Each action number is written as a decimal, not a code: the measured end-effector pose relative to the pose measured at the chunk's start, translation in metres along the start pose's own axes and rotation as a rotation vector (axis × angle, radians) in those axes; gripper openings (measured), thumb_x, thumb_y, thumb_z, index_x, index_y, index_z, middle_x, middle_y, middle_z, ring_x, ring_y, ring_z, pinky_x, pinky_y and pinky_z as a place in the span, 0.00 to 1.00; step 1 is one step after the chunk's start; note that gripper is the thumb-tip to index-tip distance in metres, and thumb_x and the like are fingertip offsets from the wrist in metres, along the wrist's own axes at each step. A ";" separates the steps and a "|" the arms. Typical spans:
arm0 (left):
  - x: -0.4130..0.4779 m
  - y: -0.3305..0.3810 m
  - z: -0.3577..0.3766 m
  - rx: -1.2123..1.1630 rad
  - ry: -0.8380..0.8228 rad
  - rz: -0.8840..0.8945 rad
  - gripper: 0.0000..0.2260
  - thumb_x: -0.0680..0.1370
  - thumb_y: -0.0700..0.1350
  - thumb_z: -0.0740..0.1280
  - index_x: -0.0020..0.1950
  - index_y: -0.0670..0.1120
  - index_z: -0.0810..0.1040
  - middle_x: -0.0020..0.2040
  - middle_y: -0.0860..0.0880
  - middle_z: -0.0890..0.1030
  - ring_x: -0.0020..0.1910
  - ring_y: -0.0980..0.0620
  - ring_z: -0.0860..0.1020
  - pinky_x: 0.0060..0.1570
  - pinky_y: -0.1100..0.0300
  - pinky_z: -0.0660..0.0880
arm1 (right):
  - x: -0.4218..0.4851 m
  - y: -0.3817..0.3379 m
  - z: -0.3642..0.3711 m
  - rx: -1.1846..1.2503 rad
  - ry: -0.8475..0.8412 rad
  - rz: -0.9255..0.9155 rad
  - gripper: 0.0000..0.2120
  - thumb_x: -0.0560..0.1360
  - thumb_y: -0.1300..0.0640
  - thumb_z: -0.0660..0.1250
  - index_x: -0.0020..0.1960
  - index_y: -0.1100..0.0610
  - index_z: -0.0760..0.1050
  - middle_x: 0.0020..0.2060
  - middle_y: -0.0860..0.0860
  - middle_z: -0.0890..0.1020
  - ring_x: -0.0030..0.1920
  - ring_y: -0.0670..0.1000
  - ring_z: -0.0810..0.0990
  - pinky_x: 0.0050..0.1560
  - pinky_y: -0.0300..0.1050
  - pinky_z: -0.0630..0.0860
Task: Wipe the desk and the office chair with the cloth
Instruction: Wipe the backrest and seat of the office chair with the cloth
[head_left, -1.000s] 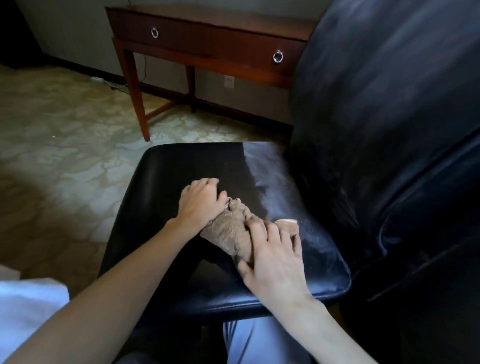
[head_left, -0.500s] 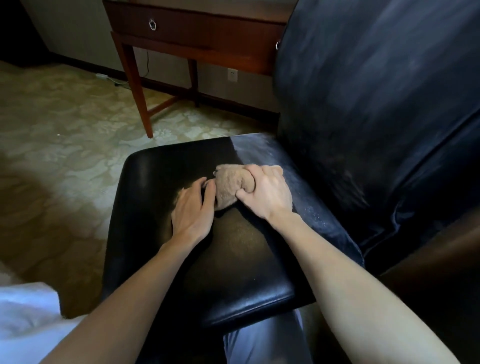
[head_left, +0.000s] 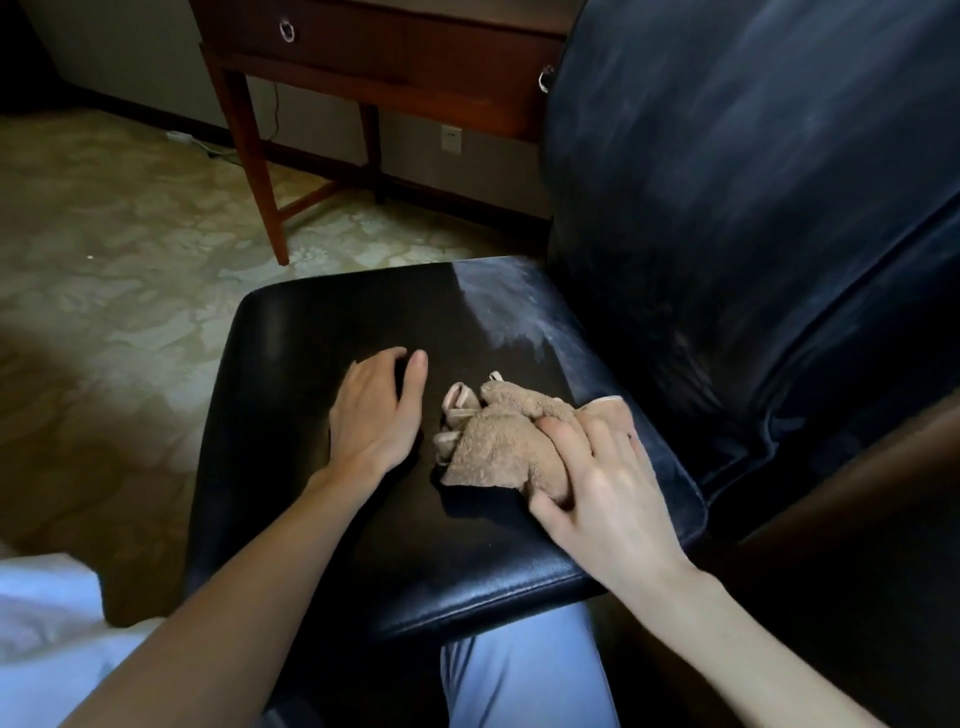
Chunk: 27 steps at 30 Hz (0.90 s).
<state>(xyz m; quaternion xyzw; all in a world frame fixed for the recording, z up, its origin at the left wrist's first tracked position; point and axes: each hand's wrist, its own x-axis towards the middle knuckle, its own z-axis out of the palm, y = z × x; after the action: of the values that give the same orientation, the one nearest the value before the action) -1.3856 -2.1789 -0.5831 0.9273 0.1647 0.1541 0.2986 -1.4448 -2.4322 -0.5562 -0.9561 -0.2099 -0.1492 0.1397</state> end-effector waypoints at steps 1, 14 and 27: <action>0.001 -0.001 0.000 0.021 0.003 0.036 0.37 0.80 0.69 0.40 0.72 0.51 0.75 0.69 0.50 0.79 0.72 0.51 0.72 0.74 0.45 0.68 | 0.004 -0.004 0.005 0.006 0.016 0.021 0.26 0.72 0.47 0.70 0.69 0.53 0.77 0.59 0.53 0.80 0.63 0.60 0.76 0.66 0.63 0.74; 0.011 -0.016 -0.003 0.029 -0.051 0.070 0.45 0.74 0.77 0.36 0.78 0.53 0.68 0.77 0.51 0.72 0.80 0.48 0.64 0.75 0.47 0.63 | 0.190 -0.021 0.068 0.034 -0.034 0.161 0.27 0.76 0.37 0.68 0.70 0.46 0.73 0.61 0.53 0.80 0.65 0.58 0.72 0.67 0.55 0.71; 0.037 -0.001 -0.010 0.157 -0.041 0.071 0.18 0.84 0.59 0.57 0.66 0.52 0.77 0.58 0.50 0.84 0.56 0.47 0.82 0.50 0.52 0.74 | 0.091 -0.037 0.024 -0.085 -0.094 0.192 0.35 0.71 0.44 0.74 0.75 0.47 0.67 0.67 0.53 0.75 0.67 0.60 0.73 0.61 0.64 0.73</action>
<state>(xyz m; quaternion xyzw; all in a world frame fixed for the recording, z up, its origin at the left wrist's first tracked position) -1.3563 -2.1583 -0.5696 0.9561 0.1374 0.1321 0.2225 -1.3771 -2.3592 -0.5398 -0.9828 -0.1171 -0.0988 0.1027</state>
